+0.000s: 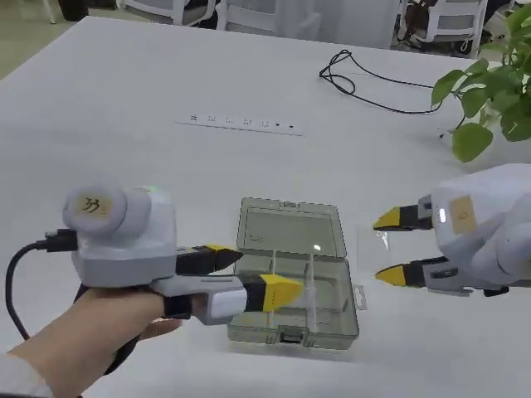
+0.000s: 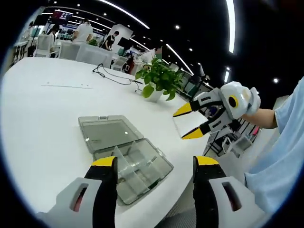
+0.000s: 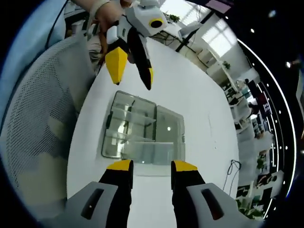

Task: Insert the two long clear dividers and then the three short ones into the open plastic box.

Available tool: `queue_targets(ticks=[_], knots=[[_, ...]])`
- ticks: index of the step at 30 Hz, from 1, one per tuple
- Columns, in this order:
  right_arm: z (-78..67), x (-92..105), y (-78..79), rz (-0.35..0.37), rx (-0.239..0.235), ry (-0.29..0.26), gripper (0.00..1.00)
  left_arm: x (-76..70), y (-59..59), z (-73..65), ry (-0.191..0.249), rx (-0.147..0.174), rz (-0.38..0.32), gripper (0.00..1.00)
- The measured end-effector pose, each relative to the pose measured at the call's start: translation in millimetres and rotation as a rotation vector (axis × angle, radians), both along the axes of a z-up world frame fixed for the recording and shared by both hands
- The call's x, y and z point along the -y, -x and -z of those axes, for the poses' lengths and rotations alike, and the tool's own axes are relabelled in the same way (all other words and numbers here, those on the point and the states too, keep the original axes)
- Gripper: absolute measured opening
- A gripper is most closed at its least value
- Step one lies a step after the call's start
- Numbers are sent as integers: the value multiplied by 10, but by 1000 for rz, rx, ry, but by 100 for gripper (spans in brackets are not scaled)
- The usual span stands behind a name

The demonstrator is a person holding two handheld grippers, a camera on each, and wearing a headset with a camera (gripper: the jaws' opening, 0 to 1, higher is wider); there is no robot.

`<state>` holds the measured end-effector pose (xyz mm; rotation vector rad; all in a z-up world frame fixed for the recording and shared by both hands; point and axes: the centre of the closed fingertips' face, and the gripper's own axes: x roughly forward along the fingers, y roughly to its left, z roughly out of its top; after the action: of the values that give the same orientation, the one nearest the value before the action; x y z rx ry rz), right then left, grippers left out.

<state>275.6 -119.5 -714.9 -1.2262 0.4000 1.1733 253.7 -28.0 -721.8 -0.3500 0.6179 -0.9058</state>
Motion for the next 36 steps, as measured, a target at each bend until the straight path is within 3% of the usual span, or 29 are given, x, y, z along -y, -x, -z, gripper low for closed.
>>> queue_targets(ticks=[5,13,18,30,36], knots=[[9,-183,37,-80,62,41,32,80,-79,-6,55,-55,-39,51],[14,-366,41,-131,95,49,32,221,-97,-14,135,-133,-65,33],[6,-448,51,-143,103,42,32,305,-107,-55,194,-149,-81,23],[22,-575,103,-155,107,31,32,320,-109,10,215,-183,-117,11],[23,-591,127,-156,103,29,32,317,-87,-11,260,-203,-112,0]])
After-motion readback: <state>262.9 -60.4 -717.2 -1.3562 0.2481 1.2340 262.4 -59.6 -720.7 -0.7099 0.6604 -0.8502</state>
